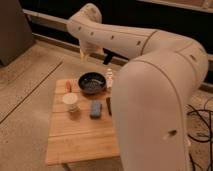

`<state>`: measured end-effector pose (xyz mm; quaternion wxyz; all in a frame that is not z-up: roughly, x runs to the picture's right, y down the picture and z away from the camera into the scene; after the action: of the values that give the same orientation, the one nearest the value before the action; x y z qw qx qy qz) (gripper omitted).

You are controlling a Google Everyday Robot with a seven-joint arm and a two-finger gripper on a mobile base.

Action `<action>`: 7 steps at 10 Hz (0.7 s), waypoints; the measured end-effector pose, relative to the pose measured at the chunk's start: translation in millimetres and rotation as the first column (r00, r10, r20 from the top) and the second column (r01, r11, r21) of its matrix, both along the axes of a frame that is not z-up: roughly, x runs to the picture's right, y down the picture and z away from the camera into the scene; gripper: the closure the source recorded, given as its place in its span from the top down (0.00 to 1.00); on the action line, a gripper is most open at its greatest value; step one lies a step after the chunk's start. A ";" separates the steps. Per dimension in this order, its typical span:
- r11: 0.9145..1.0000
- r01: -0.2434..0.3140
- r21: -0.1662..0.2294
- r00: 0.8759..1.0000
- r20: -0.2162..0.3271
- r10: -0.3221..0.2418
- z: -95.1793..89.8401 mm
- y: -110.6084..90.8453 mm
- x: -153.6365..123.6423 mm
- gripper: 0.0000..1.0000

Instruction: Move the arm in a circular motion

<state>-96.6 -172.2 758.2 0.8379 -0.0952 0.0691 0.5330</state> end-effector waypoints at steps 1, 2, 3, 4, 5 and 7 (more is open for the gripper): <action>1.000 0.023 -0.013 1.000 0.009 -0.022 3.7 7.3 -17.7 0.65; 0.998 0.062 -0.029 0.998 0.030 -0.061 5.5 20.3 -39.3 0.65; 0.992 0.117 -0.049 0.992 0.062 -0.114 4.8 39.7 -60.8 0.65; 0.983 0.174 -0.064 0.981 0.102 -0.167 -0.7 59.9 -79.1 0.65; 0.970 0.232 -0.074 0.965 0.147 -0.219 -9.5 82.9 -93.4 0.65; 0.943 0.319 -0.091 0.926 0.239 -0.290 -32.0 127.8 -111.7 0.65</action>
<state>-208.3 -44.4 726.2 0.9052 -0.1959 0.0228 0.3765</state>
